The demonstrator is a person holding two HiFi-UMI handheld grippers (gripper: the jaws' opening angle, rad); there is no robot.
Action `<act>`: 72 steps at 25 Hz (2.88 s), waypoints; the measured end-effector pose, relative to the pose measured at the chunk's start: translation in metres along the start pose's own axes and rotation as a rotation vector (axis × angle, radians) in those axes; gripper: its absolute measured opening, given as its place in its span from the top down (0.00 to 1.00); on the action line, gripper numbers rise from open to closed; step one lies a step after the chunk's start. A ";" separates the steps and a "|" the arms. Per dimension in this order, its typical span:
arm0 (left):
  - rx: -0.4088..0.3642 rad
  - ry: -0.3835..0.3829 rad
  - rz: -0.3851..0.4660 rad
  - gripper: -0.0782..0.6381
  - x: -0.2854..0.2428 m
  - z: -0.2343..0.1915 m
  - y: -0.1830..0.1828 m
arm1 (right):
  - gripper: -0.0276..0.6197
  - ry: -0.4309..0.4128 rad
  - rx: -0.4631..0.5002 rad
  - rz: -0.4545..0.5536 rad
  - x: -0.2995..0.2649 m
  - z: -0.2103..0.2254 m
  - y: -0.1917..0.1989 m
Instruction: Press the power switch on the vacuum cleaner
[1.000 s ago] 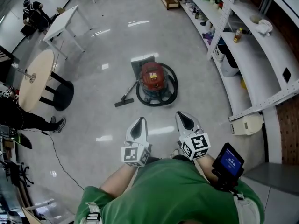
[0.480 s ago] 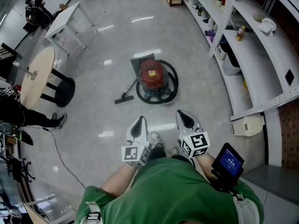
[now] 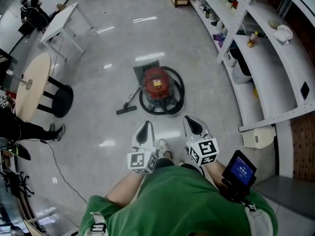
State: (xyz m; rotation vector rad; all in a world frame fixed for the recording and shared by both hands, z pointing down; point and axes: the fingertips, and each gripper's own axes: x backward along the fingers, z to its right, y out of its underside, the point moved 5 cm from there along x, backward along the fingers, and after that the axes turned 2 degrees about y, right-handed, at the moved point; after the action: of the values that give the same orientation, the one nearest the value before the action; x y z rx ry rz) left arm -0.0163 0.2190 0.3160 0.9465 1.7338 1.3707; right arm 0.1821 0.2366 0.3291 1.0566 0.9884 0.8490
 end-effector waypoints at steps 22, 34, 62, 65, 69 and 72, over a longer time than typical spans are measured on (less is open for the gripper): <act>0.010 -0.003 0.026 0.88 -0.094 -0.134 -0.020 | 0.95 0.040 0.052 -0.022 -0.165 -0.014 -0.040; 0.029 -0.091 0.019 0.88 -0.126 -0.164 -0.014 | 0.95 -0.015 0.070 -0.053 -0.228 0.004 -0.047; 0.069 -0.209 -0.247 0.88 -0.310 -0.192 0.044 | 0.95 -0.106 0.025 -0.295 -0.397 0.134 -0.009; 0.078 -0.220 -0.276 0.88 -0.322 -0.198 0.061 | 0.95 -0.120 0.027 -0.326 -0.413 0.141 0.005; 0.085 -0.240 -0.315 0.88 -0.339 -0.207 0.079 | 0.95 -0.141 0.035 -0.368 -0.436 0.149 0.024; 0.084 -0.249 -0.347 0.88 -0.351 -0.213 0.094 | 0.95 -0.151 0.036 -0.392 -0.452 0.155 0.037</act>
State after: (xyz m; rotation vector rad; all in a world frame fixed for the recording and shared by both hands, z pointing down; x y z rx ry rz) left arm -0.0276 -0.1696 0.4783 0.7789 1.6788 0.9240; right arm 0.1737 -0.2120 0.4973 0.9021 1.0407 0.4267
